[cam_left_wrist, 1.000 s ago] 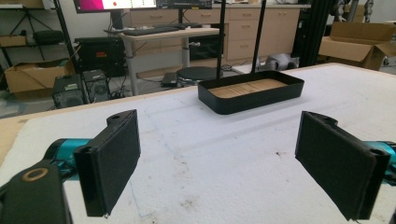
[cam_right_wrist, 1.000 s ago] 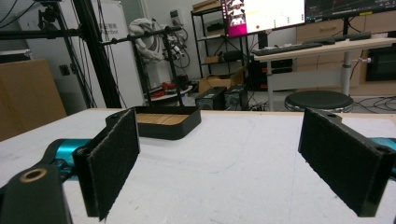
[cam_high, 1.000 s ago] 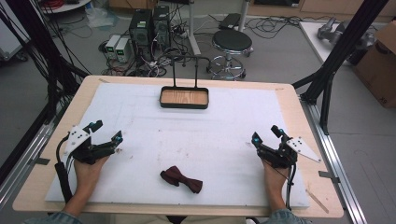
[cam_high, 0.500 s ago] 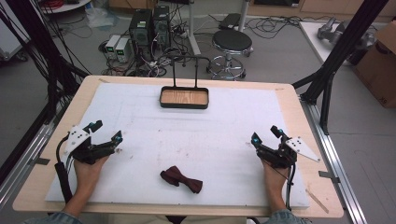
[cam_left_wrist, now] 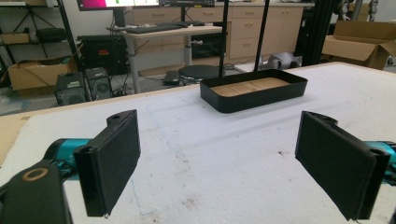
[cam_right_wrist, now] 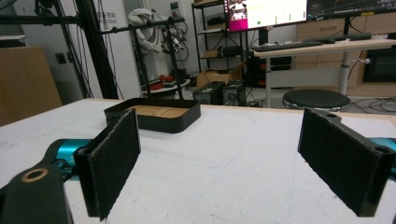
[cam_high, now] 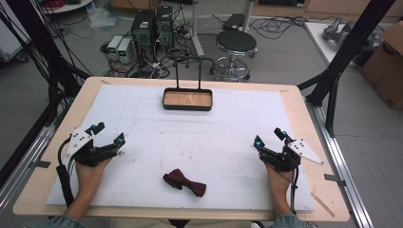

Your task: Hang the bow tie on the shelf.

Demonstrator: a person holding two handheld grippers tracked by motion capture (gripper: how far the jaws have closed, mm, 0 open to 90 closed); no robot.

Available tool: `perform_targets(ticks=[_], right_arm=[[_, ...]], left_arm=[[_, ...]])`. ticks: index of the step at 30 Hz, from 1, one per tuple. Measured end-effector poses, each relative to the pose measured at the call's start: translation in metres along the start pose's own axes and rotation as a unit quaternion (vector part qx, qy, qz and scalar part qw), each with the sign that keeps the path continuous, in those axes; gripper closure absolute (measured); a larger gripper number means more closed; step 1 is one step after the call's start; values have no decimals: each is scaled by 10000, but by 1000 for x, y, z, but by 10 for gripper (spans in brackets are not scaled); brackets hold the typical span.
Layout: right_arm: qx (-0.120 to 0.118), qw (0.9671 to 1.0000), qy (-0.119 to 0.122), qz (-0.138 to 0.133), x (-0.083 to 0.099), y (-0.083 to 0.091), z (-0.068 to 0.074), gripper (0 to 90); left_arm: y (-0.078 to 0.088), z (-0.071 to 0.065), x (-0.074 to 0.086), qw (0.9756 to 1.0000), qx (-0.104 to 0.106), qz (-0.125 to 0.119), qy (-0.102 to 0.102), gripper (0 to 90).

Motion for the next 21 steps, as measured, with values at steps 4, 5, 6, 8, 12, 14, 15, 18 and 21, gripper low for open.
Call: perform_targets(ticks=[4,5,6,8,12,14,15,18,21], right_arm=[[-51,10000,-20,75,1,-2,0,145],[-86,9997,-73,198,3,-3,2,148],[-133,9997,-55,213,3,-4,2,149],[-179,9994,-65,274,4,-4,5,155],[-391,9982,-165,426,5,-7,15,157],[-540,9973,-193,464,5,-10,21,158],[-596,9969,-198,482,5,-10,25,158],[-698,9956,-203,586,6,-13,32,157],[-927,9932,-178,685,8,-16,46,158]], left_arm=[[-1,0,0,10000,6,-2,15,145],[-1,0,0,10000,9,-3,16,145],[-1,0,0,10000,13,-10,23,145],[-1,-1,0,10000,16,-3,17,145],[-2,-1,1,10000,28,-6,24,146],[-3,-1,1,10000,36,-2,9,146],[-3,-1,0,10000,38,-12,16,146],[-3,-1,0,10000,29,-15,18,147],[-2,-1,0,10000,26,-14,21,147]])
Point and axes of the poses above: each handheld gripper's, and its own axes: y roughly backward along the jaws, x roughly out of its underside, z roughly to its left, the point moved 5 cm from there along -y, roughly forward along the jaws, and after that the axes turned 12 degrees about -y, right-handed, at the moved point
